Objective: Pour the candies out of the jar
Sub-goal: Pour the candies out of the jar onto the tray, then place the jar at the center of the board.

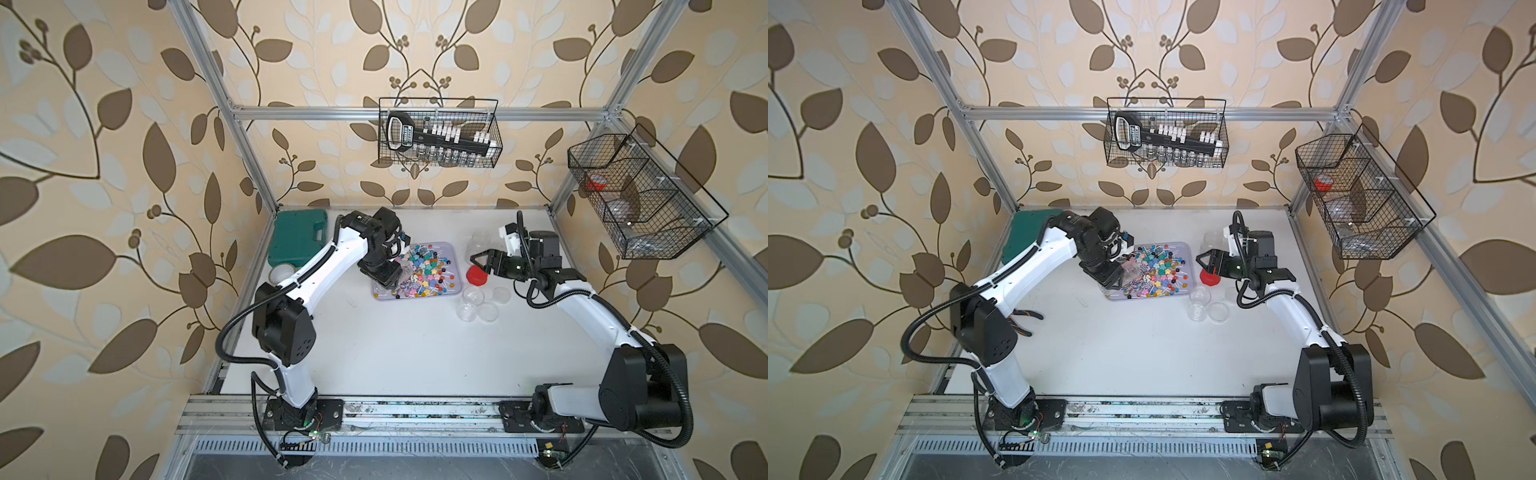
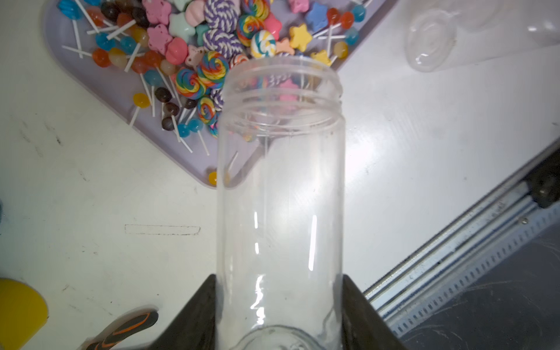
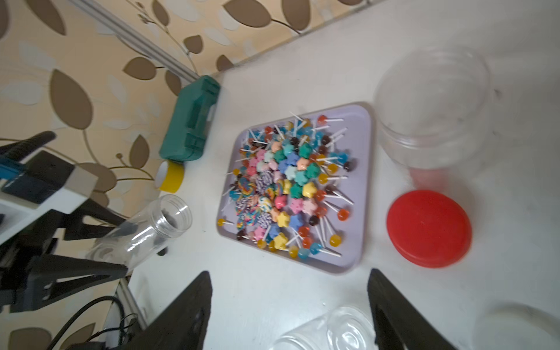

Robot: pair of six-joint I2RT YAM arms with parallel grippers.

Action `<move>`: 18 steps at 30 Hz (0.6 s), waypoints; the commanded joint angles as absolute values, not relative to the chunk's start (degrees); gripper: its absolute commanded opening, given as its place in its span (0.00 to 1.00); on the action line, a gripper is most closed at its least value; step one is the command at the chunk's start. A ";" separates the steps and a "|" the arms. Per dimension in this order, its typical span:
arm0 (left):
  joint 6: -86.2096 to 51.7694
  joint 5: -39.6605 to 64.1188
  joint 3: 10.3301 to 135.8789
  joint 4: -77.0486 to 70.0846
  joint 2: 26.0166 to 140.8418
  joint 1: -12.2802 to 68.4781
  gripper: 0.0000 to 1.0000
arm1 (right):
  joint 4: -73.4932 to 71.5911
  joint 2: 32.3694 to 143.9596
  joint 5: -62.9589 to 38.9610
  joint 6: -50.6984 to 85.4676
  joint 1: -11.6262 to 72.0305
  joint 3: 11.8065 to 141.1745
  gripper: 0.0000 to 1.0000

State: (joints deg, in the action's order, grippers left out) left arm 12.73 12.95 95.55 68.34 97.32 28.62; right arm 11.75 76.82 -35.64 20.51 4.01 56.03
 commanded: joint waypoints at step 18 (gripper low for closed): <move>18.26 36.64 82.71 48.15 87.30 25.56 0.59 | 18.59 84.59 -54.20 18.06 18.08 69.65 0.68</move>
